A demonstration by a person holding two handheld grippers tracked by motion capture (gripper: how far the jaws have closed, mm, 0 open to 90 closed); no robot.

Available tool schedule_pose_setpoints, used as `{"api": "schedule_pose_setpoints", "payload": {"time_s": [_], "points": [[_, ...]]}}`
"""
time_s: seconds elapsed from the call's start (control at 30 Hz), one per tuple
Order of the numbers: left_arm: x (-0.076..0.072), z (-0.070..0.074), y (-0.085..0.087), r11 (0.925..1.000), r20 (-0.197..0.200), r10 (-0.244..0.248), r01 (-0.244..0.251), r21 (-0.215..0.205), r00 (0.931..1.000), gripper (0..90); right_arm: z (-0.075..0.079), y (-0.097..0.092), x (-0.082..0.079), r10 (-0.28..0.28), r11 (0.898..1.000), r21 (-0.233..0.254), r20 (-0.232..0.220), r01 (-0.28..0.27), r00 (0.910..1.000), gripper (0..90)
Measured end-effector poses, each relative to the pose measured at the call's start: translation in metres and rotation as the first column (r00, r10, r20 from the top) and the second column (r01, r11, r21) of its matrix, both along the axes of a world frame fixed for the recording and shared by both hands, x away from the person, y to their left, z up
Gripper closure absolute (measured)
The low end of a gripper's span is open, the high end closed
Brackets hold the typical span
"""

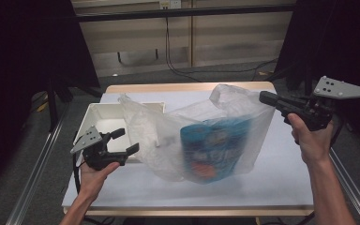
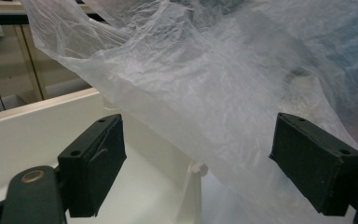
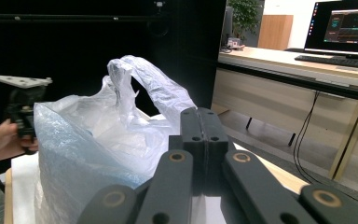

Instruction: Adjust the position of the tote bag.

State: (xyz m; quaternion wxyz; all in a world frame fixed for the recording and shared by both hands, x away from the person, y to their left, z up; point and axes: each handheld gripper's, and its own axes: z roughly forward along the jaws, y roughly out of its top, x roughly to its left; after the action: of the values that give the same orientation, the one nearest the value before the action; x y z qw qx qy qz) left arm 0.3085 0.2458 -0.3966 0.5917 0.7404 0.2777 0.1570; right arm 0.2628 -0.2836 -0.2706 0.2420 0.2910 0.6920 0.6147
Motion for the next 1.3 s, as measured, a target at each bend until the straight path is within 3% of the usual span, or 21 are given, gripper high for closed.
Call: {"api": "schedule_pose_setpoints", "payload": {"time_s": [0.17,0.23,0.33,0.4,0.43,0.47,0.5,0.57,0.6,0.67,0.7,0.73,0.87,0.93,1.0,1.03,1.07,1.1,1.13,1.17,1.3], "points": [[0.013,0.008,-0.005,0.9998,0.015,0.001,-0.001,-0.022,0.9999,18.5,0.000,0.002,-0.002,0.006,1.000,-0.014,0.003,-0.006,1.0000,90.0],[0.019,0.010,-0.008,0.9995,0.003,-0.014,0.014,-0.027,0.9999,19.1,0.000,0.002,-0.002,0.008,1.000,-0.011,0.002,-0.008,1.0000,90.0],[0.033,0.004,-0.015,0.9979,-0.053,-0.043,0.040,-0.052,0.9977,22.2,0.001,0.001,-0.003,0.004,1.000,-0.011,0.007,-0.003,1.0000,90.0],[0.035,0.003,-0.016,0.9974,-0.057,-0.049,0.046,-0.055,0.9972,26.6,0.000,0.001,-0.003,0.005,1.000,-0.011,0.004,-0.005,1.0000,90.0],[0.038,0.002,-0.017,0.9973,-0.073,-0.048,0.044,-0.059,0.9961,30.5,0.000,0.001,-0.003,0.004,1.000,-0.015,0.005,-0.004,1.0000,90.0],[0.040,0.002,-0.018,0.9966,-0.080,-0.058,0.053,-0.062,0.9951,45.5,0.000,0.000,-0.004,0.001,1.000,-0.015,0.005,-0.001,1.0000,90.0],[0.040,0.002,-0.018,0.9948,-0.078,-0.076,0.071,-0.073,0.9940,45.5,0.000,0.000,-0.004,0.001,1.000,-0.015,0.005,-0.001,1.0000,90.0],[0.039,0.003,-0.021,0.9955,-0.083,-0.083,0.079,-0.053,0.9931,61.0,0.000,-0.001,-0.004,0.002,1.000,-0.014,0.007,-0.001,1.0000,90.0],[0.038,0.004,-0.024,0.9953,-0.079,-0.093,0.090,-0.036,0.9926,74.4,0.000,-0.002,-0.005,0.001,1.000,-0.018,0.002,-0.001,1.0000,90.0],[0.037,0.005,-0.024,0.9939,-0.080,-0.104,0.101,-0.045,0.9914,79.7,-0.001,-0.002,-0.004,0.000,1.000,-0.018,0.005,0.000,1.0000,90.0],[0.036,0.007,-0.023,0.9944,-0.073,-0.101,0.098,-0.039,0.9922,90.0,-0.001,-0.003,-0.005,-0.002,1.000,-0.015,0.005,0.002,1.0000,90.0],[0.035,0.008,-0.024,0.9934,-0.070,-0.105,0.101,-0.054,0.9921,90.0,-0.002,-0.004,-0.005,-0.002,1.000,-0.012,0.005,0.002,1.0000,90.0],[0.033,0.013,-0.022,0.9936,-0.058,-0.107,0.104,-0.043,0.9926,90.0,-0.004,-0.005,-0.005,-0.007,1.000,-0.011,0.000,0.007,1.0000,90.0],[0.030,0.014,-0.019,0.9963,-0.049,-0.084,0.083,-0.023,0.9953,89.5,-0.004,-0.006,-0.006,-0.009,1.000,-0.011,-0.002,0.009,1.0000,90.0],[0.029,0.013,-0.016,0.9972,-0.048,-0.073,0.073,-0.017,0.9962,76.6,-0.004,-0.007,-0.006,-0.009,1.000,-0.011,-0.003,0.009,1.0000,90.0],[0.028,0.013,-0.014,0.9970,-0.053,-0.074,0.073,-0.024,0.9958,76.6,-0.004,-0.007,-0.006,-0.009,1.000,-0.011,-0.003,0.009,1.0000,90.0],[0.028,0.012,-0.011,0.9971,-0.058,-0.075,0.074,-0.019,0.9955,67.6,-0.004,-0.008,-0.006,-0.011,1.000,-0.011,-0.004,0.011,0.9999,90.0],[0.027,0.011,-0.009,0.9974,-0.065,-0.068,0.067,-0.025,0.9955,67.6,-0.004,-0.008,-0.006,-0.011,1.000,-0.011,-0.004,0.011,0.9999,90.0],[0.027,0.010,-0.007,0.9971,-0.077,-0.070,0.067,-0.035,0.9946,53.8,-0.004,-0.008,-0.006,-0.013,1.000,-0.012,-0.003,0.013,0.9999,90.0],[0.027,0.010,-0.004,0.9984,-0.084,-0.050,0.048,-0.030,0.9952,47.9,-0.004,-0.008,-0.006,-0.015,1.000,-0.014,-0.004,0.015,0.9999,90.0],[0.025,0.007,0.000,0.9977,-0.114,-0.056,0.052,-0.043,0.9919,32.1,-0.004,-0.007,-0.007,-0.011,1.000,-0.012,-0.003,0.011,0.9999,90.0]]}}
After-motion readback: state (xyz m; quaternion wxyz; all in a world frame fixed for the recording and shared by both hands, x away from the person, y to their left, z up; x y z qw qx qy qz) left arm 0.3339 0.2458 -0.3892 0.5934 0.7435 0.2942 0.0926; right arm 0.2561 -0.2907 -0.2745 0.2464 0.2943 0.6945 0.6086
